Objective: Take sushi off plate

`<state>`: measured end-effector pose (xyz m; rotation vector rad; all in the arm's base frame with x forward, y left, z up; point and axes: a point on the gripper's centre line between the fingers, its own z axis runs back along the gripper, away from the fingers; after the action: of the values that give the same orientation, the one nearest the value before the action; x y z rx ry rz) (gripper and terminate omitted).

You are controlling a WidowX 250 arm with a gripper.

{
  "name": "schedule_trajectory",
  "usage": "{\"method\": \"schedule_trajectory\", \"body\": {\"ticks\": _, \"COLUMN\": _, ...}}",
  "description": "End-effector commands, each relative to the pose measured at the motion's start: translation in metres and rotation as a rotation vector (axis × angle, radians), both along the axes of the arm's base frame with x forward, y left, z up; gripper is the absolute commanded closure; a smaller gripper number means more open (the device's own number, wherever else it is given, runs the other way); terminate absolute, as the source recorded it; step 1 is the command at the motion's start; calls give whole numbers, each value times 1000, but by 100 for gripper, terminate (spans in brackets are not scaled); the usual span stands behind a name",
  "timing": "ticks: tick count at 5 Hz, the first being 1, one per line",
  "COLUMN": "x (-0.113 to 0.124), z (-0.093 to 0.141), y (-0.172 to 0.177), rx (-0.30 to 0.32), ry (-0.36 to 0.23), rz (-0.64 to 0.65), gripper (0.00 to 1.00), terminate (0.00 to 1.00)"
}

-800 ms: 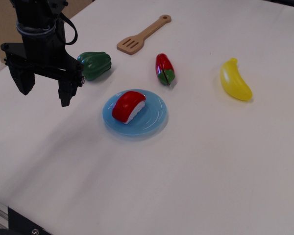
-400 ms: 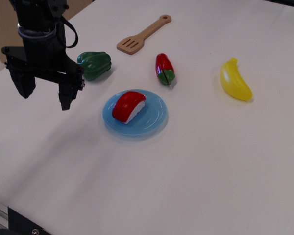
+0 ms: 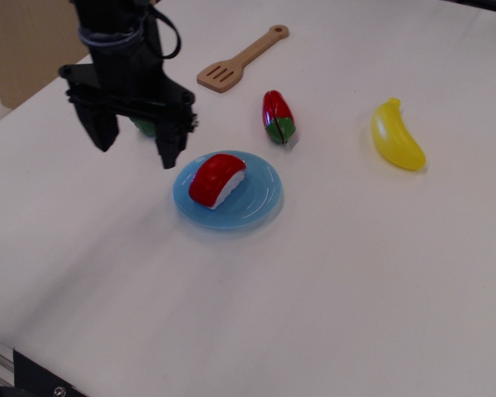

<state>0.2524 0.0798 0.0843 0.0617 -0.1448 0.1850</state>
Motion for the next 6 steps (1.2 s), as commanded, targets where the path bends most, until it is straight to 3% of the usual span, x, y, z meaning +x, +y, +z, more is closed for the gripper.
{"method": "schedule_trajectory", "body": {"ticks": 1, "x": 30, "z": -8, "y": -21, "rx": -29, "ry": -24, "rz": -74, "gripper": 0, "terminate": 0}}
{"method": "schedule_trajectory", "body": {"ticks": 5, "x": 57, "z": -52, "y": -32, "rx": -3, "ry": 29, "rz": -77, "gripper": 0, "terminate": 0}}
{"method": "schedule_trajectory", "body": {"ticks": 6, "x": 58, "z": -58, "y": -31, "rx": -8, "ry": 35, "rz": -68, "gripper": 100, "terminate": 0}}
